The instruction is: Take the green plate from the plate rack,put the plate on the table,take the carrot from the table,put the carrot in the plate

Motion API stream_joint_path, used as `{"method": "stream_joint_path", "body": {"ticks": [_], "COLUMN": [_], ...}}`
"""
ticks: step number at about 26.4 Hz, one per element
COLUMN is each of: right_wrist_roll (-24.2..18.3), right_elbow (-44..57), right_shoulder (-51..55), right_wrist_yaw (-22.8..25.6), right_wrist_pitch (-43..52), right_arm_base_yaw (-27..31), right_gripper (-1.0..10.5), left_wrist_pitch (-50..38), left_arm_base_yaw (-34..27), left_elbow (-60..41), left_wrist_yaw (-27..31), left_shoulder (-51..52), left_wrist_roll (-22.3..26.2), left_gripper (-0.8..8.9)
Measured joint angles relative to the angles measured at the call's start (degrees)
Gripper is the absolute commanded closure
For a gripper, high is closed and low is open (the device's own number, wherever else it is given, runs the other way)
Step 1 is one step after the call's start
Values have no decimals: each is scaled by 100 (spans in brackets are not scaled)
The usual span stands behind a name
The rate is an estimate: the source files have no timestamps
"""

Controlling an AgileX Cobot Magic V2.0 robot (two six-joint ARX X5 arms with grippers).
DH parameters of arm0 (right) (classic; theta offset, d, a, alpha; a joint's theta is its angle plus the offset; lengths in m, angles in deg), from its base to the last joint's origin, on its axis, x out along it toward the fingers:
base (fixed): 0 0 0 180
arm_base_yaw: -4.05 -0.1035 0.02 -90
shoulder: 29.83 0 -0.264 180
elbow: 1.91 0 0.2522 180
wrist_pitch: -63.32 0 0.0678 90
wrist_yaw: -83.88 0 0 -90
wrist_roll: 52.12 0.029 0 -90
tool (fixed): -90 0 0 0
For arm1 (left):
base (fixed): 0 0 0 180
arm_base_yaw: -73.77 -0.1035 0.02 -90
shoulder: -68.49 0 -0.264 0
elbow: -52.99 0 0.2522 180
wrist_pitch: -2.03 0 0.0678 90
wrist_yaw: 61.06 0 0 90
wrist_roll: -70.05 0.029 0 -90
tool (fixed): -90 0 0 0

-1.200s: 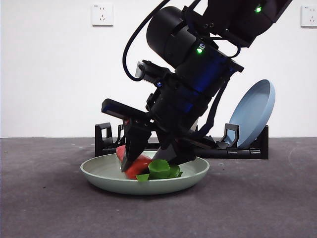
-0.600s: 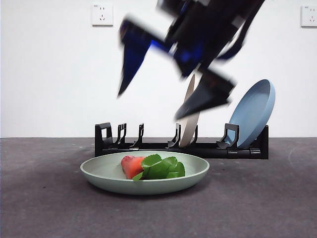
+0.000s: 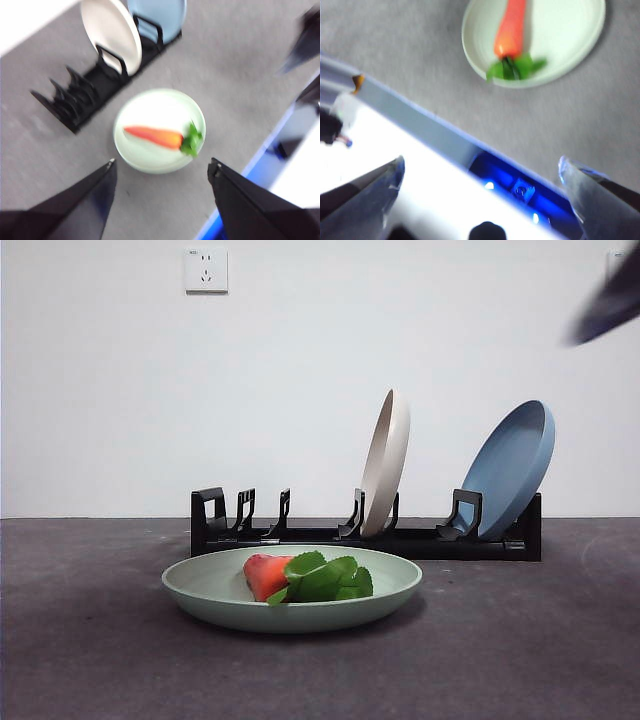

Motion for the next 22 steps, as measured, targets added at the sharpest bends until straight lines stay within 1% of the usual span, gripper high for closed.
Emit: {"method": "stream_joint_path", "body": {"ticks": [1,3,4,5,6,7,8,9,13,22], "right_wrist_roll": [0,0,0,0,0,0,0,-2,-7,-22], "right_elbow": [0,0,0,0,0,0,0,0,0,0], "right_shoulder": [201,525,669,785,885,1016,1106,1196,1405,1421], "right_wrist_yaw": [2,2,2,2,2,2,4,4,24,157], "right_wrist_pitch": [-234,-573,-704,-796,-859,-907,-920,-920,-920,-920], "right_arm_base_yaw": [-2,-2,-2,-2,-2,-2,-2,-2,-2,-2], "right_gripper": [415,502,569,652,758,909,974,953,951,946], "left_wrist_pitch": [76,190,223,245,264,284,293,293,293,293], "left_arm_base_yaw": [0,0,0,0,0,0,0,0,0,0], "left_elbow": [0,-2,0,0,-2,0,0,0,0,0], "left_wrist_yaw": [-103,-280,-350,-391,-413,-450,-466,-470,-472,-472], "left_shoulder": [0,0,0,0,0,0,0,0,0,0], "left_wrist_roll": [0,0,0,0,0,0,0,0,-2,-46], "left_gripper": [504,522,577,651,737,839,819,821,821,817]}}
